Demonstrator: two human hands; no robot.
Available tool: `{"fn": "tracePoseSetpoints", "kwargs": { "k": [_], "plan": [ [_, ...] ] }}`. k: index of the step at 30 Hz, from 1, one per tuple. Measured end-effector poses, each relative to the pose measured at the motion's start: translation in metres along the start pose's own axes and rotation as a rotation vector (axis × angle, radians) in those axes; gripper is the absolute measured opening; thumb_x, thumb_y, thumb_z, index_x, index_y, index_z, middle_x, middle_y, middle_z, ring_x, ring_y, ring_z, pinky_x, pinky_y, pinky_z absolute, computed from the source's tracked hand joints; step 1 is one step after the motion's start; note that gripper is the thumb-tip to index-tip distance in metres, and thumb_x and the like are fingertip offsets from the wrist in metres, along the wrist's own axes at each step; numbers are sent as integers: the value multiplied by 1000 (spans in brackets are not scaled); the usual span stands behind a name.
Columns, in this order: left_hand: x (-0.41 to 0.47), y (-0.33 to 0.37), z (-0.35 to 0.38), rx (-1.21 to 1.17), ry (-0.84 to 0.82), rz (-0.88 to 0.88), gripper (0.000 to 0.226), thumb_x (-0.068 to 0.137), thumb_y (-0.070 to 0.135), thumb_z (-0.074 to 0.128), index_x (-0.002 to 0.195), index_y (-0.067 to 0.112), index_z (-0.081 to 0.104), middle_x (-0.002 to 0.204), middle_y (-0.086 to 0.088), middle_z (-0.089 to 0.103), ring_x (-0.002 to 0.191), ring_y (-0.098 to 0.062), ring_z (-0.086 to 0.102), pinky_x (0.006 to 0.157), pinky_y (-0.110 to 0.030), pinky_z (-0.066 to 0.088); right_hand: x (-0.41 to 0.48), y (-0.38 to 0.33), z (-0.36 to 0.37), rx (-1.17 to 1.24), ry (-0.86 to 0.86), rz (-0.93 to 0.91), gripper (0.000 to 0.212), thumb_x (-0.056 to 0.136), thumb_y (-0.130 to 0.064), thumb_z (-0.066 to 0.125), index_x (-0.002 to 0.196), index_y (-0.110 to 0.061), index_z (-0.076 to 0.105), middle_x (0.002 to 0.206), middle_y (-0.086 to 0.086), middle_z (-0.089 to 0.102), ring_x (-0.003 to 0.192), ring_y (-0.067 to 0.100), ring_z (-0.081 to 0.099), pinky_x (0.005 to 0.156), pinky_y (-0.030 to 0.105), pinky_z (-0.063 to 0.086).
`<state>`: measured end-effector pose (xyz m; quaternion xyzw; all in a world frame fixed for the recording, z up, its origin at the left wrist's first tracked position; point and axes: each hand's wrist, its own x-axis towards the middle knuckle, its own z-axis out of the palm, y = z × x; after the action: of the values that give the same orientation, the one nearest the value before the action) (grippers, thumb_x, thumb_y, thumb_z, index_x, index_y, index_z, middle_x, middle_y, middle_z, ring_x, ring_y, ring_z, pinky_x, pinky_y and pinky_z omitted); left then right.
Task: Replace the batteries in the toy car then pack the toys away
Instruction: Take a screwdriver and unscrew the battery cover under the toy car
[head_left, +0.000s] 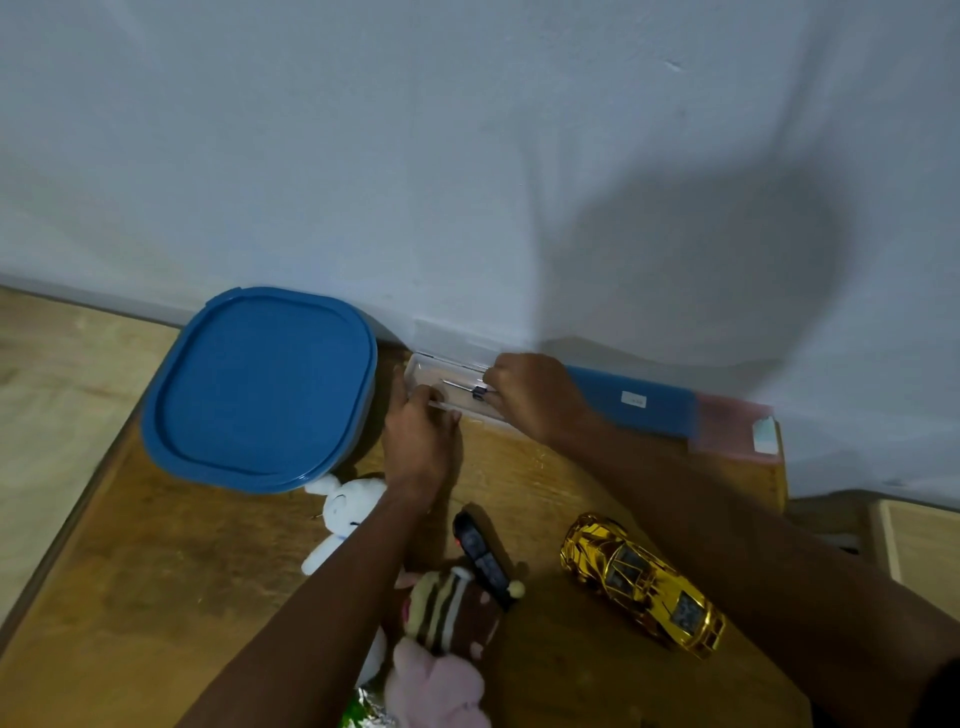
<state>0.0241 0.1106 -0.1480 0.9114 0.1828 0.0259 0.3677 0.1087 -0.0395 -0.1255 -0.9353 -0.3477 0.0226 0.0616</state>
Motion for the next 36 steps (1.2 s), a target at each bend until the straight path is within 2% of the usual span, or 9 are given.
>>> {"fn": "tracePoseSetpoints", "kwargs": {
  "k": [6, 11, 17, 23, 26, 28, 31, 34, 36],
  "plan": [
    [-1, 1, 4, 4, 43, -16, 20, 87, 19, 75, 105, 14, 70, 140, -6, 48, 110, -21, 60, 93, -42, 55, 4, -10, 7, -73, -61, 65, 10, 82, -18, 68, 84, -10, 74, 75, 7, 64, 72, 28, 65, 60, 31, 47],
    [0, 0, 5, 9, 34, -32, 22, 88, 21, 74, 108, 14, 70, 138, -7, 49, 109, -23, 60, 93, -42, 55, 4, -12, 4, -118, -86, 98, 10, 83, -9, 63, 90, -10, 71, 82, 13, 68, 76, 33, 65, 61, 30, 38],
    [-11, 7, 1, 55, 45, -13, 43, 88, 17, 74, 128, 18, 60, 159, -9, 30, 137, -29, 44, 108, -42, 43, -13, -11, -17, 123, 28, 188, 9, 81, -17, 62, 86, -14, 69, 77, 9, 68, 72, 31, 62, 62, 34, 47],
    [-64, 32, -11, 0, -3, 142, 31, 88, 28, 71, 116, 18, 66, 154, -12, 40, 143, -29, 33, 112, -38, 34, -99, -6, -56, 421, 175, 579, 28, 72, -30, 61, 93, -15, 71, 85, 8, 67, 83, 27, 62, 69, 29, 40],
    [-106, 51, -8, -34, -89, 183, 25, 84, 25, 72, 107, 17, 71, 136, -10, 57, 129, -28, 47, 104, -36, 39, -156, -6, -63, 545, 158, 830, 12, 87, -17, 62, 98, -12, 61, 81, 1, 63, 80, 22, 60, 64, 27, 40],
    [-132, 63, -1, -34, -151, 180, 25, 85, 34, 69, 104, 18, 71, 122, -7, 61, 114, -27, 56, 95, -37, 44, -193, -3, -58, 504, 86, 922, 14, 92, -15, 57, 106, -10, 55, 90, 6, 64, 83, 25, 59, 65, 31, 41],
    [-169, 76, 7, -32, -311, 35, 37, 90, 49, 59, 112, 19, 65, 123, -5, 56, 111, -28, 56, 88, -38, 47, -235, -12, -53, 494, 39, 1037, 23, 95, -15, 52, 118, -9, 52, 107, 14, 63, 90, 30, 59, 72, 36, 45],
    [-195, 84, 16, 35, -333, 136, 44, 92, 52, 57, 116, 16, 59, 123, -7, 56, 113, -29, 55, 87, -41, 50, -263, -23, -44, 502, 107, 1080, 23, 96, -14, 53, 118, -10, 54, 109, 14, 66, 87, 27, 59, 70, 34, 44],
    [-201, 94, 22, 56, -374, 149, 56, 92, 54, 55, 130, 13, 54, 131, -10, 55, 119, -31, 53, 95, -43, 48, -274, -28, -39, 534, 142, 1092, 22, 96, -15, 54, 118, -11, 56, 111, 15, 68, 91, 27, 61, 73, 36, 47]
  ]
}}
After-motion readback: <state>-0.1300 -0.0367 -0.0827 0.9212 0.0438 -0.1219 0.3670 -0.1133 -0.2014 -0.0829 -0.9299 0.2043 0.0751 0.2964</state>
